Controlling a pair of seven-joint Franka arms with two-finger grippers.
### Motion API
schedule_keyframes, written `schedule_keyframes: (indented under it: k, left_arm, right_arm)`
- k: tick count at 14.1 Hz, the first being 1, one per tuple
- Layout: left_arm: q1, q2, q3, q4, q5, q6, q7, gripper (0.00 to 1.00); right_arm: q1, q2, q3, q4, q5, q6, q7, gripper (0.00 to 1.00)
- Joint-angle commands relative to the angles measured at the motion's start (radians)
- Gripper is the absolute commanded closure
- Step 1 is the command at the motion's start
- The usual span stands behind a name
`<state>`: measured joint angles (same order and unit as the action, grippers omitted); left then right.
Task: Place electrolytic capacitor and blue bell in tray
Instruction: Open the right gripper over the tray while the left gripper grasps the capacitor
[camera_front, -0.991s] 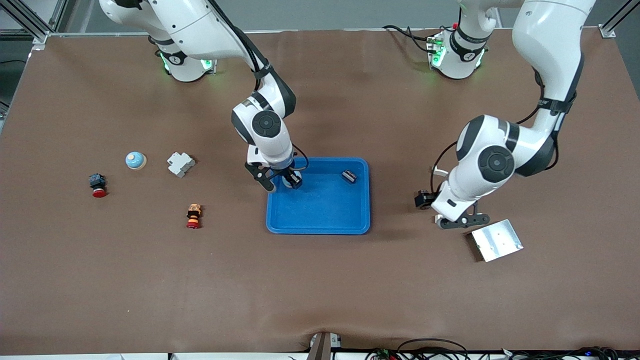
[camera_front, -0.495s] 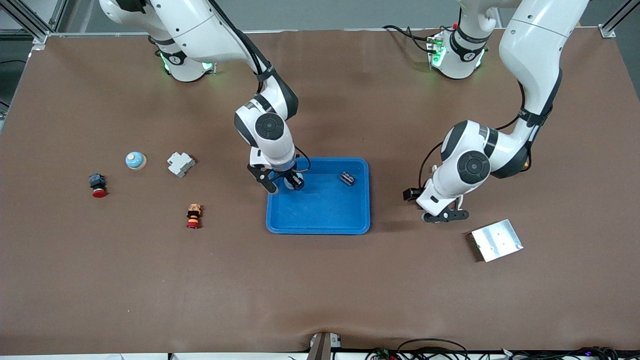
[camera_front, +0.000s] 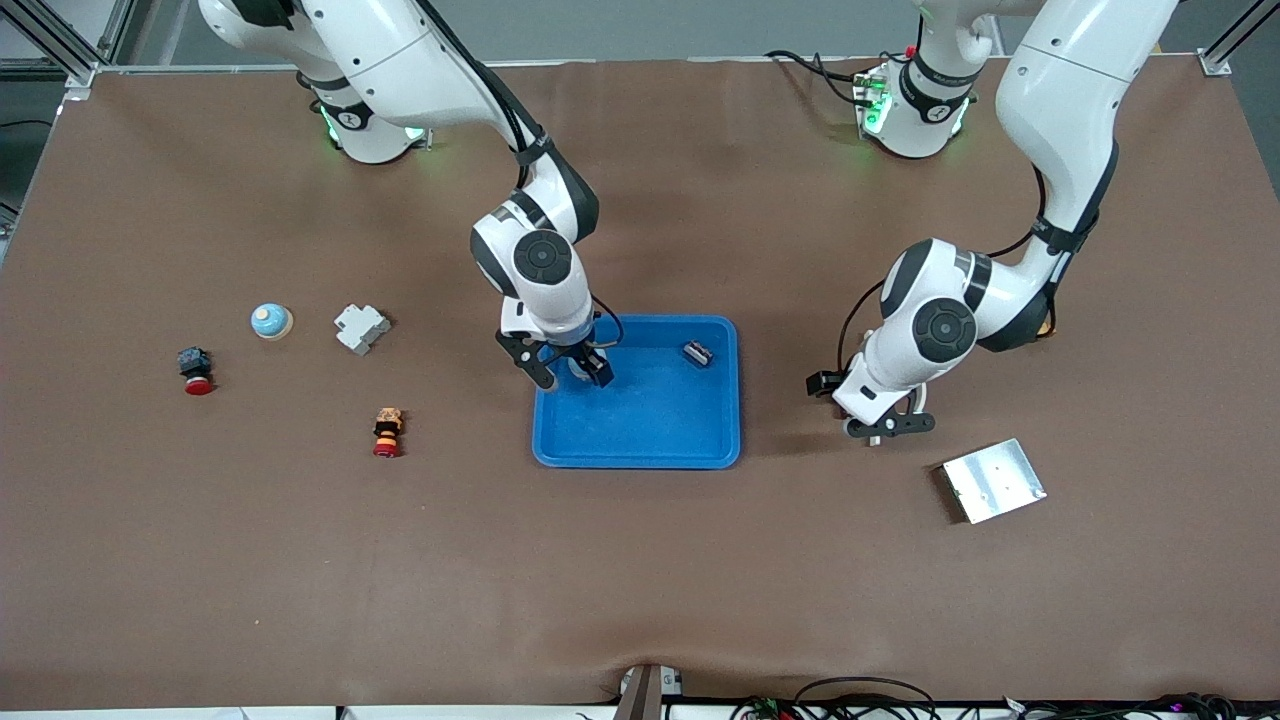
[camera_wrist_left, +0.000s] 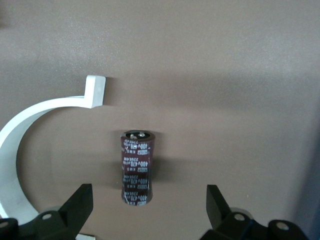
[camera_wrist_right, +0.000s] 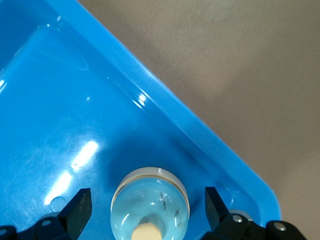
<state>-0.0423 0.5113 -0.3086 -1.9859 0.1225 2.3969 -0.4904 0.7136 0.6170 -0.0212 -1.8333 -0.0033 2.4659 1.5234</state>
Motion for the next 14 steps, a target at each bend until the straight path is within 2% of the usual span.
schedule_keyframes:
  k: [1,3,7,9,12,14]
  left_arm:
    - [0.01,0.01,-0.006,-0.013,-0.014,0.037,0.0,0.0]
    - [0.01,0.015,-0.006,-0.013,-0.014,0.041,-0.01,0.0]
    - [0.01,0.03,-0.004,-0.011,-0.014,0.042,-0.014,0.0]
    - [0.01,0.042,-0.004,-0.01,-0.014,0.054,-0.014,0.0]
    - [0.01,0.049,-0.001,-0.011,-0.014,0.06,-0.014,0.0]
    - [0.009,0.056,0.0,-0.011,-0.011,0.074,-0.014,0.0]
  right_arm:
    - [0.0,-0.005,-0.019,0.084,-0.02,-0.137,0.0,0.0]
    - [-0.023,-0.038,-0.026,0.124,-0.018,-0.273,-0.067,0.0]
    - [-0.121,-0.161,-0.026,0.112,-0.018,-0.477,-0.296,0.0]
    - [-0.167,-0.226,-0.026,0.051,-0.021,-0.481,-0.389,0.0]
    - [-0.227,-0.316,-0.026,-0.036,-0.092,-0.458,-0.48,0.0]
    - [-0.301,-0.394,-0.026,-0.12,-0.093,-0.417,-0.607,0.0]
